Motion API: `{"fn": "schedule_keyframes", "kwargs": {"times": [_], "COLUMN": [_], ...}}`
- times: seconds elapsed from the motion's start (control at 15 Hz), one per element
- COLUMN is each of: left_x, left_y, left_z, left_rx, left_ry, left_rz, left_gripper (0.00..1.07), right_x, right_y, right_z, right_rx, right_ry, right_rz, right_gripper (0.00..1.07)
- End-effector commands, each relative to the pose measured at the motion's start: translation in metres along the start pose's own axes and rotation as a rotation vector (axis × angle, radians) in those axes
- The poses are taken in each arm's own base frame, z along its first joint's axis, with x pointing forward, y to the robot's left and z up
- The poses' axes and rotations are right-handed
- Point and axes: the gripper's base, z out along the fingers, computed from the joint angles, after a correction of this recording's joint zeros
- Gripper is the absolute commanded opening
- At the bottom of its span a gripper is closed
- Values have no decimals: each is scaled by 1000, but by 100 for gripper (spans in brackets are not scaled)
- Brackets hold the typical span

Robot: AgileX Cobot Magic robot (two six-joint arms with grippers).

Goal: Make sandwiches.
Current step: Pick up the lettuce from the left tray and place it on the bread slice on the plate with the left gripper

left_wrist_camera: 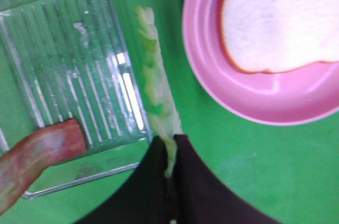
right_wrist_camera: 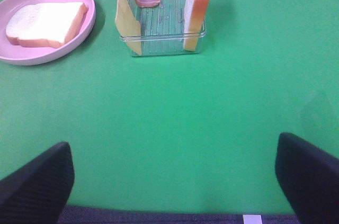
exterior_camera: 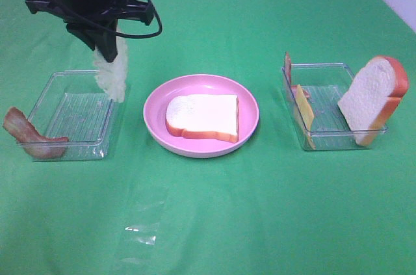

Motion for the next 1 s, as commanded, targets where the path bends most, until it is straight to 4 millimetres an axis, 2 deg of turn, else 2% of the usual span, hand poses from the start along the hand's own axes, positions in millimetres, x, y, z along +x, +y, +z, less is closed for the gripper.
{"fn": "schedule_keyframes", "kwargs": {"times": [0.07, 0.27, 0.47, 0.53, 0.8, 1.0], "left_x": [3, -10, -17, -21, -25, -24], "left_y": [-20, -47, -62, -65, -65, -62], "left_z": [1, 15, 42, 58, 98, 113], "left_rx": [126, 409, 600, 645, 663, 637], "left_ry": [5, -83, -105, -123, -130, -108], "left_rz": [39, 56, 87, 102, 96, 98], "left_gripper": [0, 0, 0, 0, 0, 0], "right_x": [3, 3, 3, 3, 3, 3], "right_y": [0, 0, 0, 0, 0, 0], "right_z": [-2, -2, -2, -2, -2, -2], "right_rx": [-1, -1, -1, -1, -1, -1], "right_ry": [-34, -34, -34, -34, -34, -34], "right_rz": [-6, -6, -6, -6, -6, -6], "right_gripper": [98, 98, 98, 98, 98, 98]}}
